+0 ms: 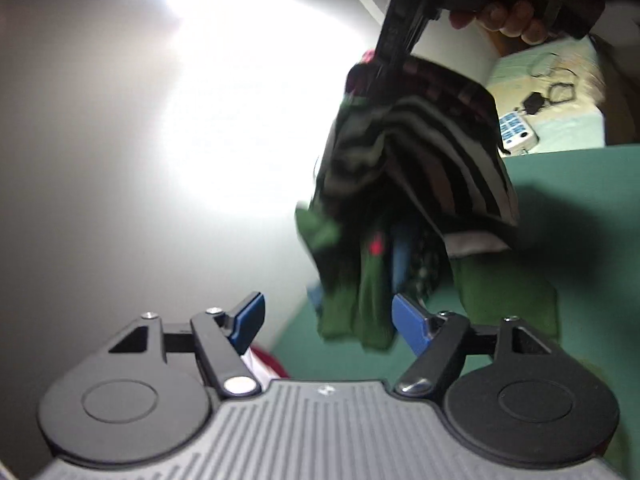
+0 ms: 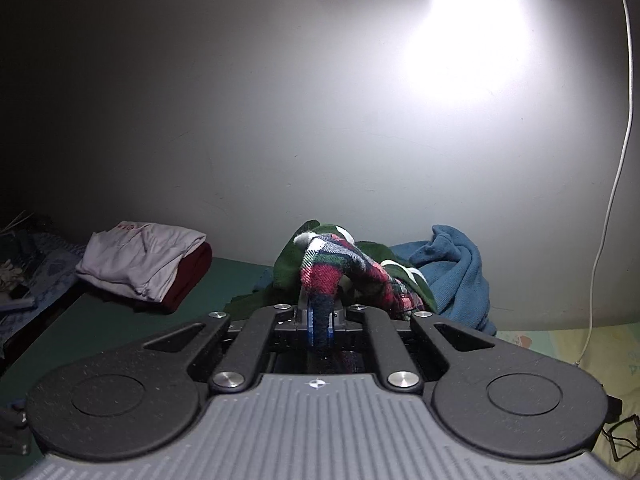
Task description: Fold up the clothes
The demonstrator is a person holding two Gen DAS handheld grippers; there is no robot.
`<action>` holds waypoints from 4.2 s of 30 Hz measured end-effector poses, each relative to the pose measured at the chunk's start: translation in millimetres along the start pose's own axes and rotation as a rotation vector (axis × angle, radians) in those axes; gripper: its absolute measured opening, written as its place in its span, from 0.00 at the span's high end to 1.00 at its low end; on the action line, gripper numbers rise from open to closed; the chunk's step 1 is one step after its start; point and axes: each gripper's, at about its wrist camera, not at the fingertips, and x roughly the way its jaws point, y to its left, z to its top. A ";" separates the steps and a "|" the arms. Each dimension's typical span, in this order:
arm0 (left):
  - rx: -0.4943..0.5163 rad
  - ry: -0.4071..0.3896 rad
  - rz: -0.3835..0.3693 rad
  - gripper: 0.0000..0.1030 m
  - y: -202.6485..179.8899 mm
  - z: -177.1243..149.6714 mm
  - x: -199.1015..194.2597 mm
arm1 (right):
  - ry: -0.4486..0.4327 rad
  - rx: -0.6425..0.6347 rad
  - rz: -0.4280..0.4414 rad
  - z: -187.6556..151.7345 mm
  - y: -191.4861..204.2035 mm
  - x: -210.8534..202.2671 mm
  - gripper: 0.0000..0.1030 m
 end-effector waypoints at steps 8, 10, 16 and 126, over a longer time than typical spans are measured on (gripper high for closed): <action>0.416 -0.113 0.093 0.16 -30.4 25.9 97.5 | 0.062 -0.140 0.045 -22.3 40.5 -35.5 0.94; 0.518 -0.147 0.091 0.16 -38.9 23.2 107.1 | 0.081 -0.206 0.038 -30.4 48.4 -44.1 0.94; 0.752 -0.142 0.065 0.54 -73.3 10.6 126.1 | 0.107 -0.335 0.037 -41.7 59.6 -55.9 0.94; -0.547 -0.141 0.291 0.76 147.6 -35.8 -442.1 | -0.579 -0.146 0.151 -39.1 151.3 -405.8 0.96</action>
